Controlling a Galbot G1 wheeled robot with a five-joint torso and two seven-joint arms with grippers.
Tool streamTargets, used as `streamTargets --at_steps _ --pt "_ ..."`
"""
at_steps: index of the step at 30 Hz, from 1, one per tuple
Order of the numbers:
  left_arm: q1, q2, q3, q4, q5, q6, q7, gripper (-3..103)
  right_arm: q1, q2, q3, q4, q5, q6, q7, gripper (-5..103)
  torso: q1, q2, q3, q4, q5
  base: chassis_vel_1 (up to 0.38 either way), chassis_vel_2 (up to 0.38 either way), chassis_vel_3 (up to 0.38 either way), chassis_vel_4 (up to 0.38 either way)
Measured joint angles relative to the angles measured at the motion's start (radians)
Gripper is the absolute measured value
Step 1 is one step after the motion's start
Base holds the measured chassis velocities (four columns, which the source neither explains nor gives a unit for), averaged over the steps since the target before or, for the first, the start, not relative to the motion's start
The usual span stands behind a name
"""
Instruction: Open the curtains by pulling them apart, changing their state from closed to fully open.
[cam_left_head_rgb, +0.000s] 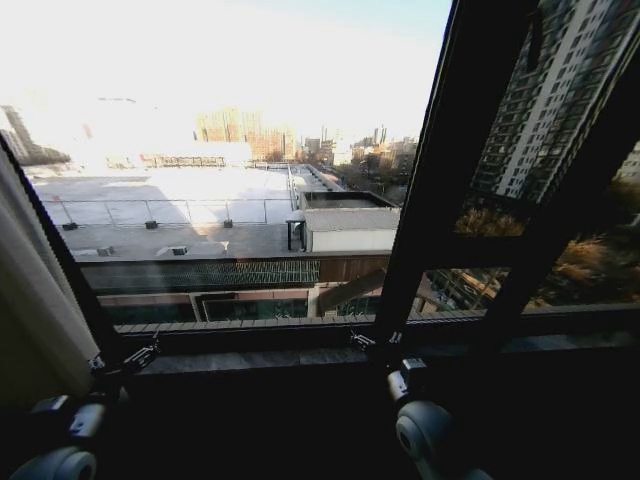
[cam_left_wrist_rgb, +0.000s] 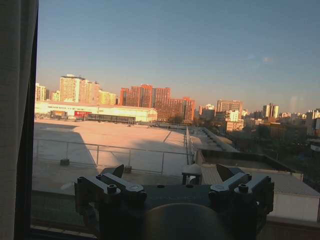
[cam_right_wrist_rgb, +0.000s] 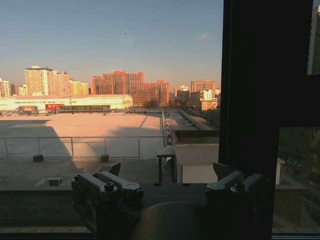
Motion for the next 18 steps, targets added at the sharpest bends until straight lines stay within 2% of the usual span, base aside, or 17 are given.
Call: streamTargets --at_steps 10,18 --pt "0.019 -0.024 0.003 -0.031 0.025 -0.009 -0.020 100 -0.003 0.002 -0.008 0.011 -0.001 -0.002 0.002 100 0.000 0.000 0.000 0.0002 -0.0002 -0.225 -0.361 0.230 0.368" --pt "0.023 -0.055 0.017 -0.073 0.057 -0.007 -0.020 100 -0.004 -0.010 -0.001 0.016 0.008 -0.002 0.002 100 0.000 0.000 0.000 0.0001 0.0003 -0.297 -0.415 0.286 0.411"
